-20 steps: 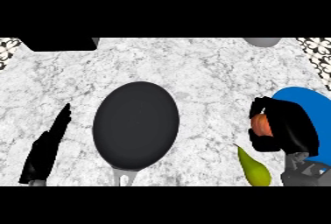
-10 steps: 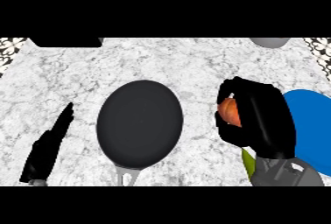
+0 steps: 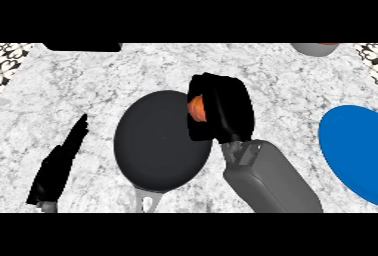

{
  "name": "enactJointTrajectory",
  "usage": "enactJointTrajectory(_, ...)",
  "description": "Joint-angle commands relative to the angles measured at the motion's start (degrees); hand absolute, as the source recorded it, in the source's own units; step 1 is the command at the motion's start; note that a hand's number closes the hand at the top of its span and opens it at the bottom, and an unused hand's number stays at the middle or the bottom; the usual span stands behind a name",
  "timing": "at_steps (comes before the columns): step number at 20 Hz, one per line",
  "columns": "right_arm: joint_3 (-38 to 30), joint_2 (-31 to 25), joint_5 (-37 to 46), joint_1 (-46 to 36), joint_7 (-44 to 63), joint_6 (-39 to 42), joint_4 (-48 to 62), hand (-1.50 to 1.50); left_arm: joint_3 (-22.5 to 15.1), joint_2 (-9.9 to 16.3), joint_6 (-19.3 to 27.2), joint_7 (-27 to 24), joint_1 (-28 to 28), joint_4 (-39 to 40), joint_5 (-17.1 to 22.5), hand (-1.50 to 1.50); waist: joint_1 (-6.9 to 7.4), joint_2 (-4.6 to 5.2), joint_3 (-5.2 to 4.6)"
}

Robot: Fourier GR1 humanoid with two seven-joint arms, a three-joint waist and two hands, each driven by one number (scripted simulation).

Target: Pick the squash from the plate and place it in the pan

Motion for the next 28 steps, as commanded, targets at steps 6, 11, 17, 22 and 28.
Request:
enactJointTrajectory(6,7.7,0.7,-16.3,-15.8,0.3,-15.2,28.7,1.50,-0.3,-0.9,0.0,-0.8,-1.7,1.6,-1.3,0.00,1.42,0.36,-0.01)
enactJointTrajectory(11,14.3,0.7,-22.0,-19.9,-3.3,-16.9,40.6,1.50,-1.2,-1.9,0.2,-0.7,-5.3,4.4,-2.3,0.00,3.10,0.93,-0.03)
enactJointTrajectory(17,8.6,0.7,-40.9,-14.3,-5.2,-18.2,41.5,-1.50,-2.4,-2.0,-1.1,-2.0,-4.5,3.9,-2.1,0.00,5.38,1.65,0.07)
enactJointTrajectory(22,10.6,0.7,-50.1,-15.2,-11.6,-28.1,40.3,-1.50,-1.5,-0.7,-2.7,-0.5,-7.1,4.4,-1.4,0.00,5.53,1.42,0.11)
enactJointTrajectory(28,8.9,0.7,-54.5,-16.9,-20.9,-42.6,40.8,-1.50,-1.3,-2.4,-0.9,0.9,-8.2,4.8,-2.0,0.00,4.32,1.19,0.12)
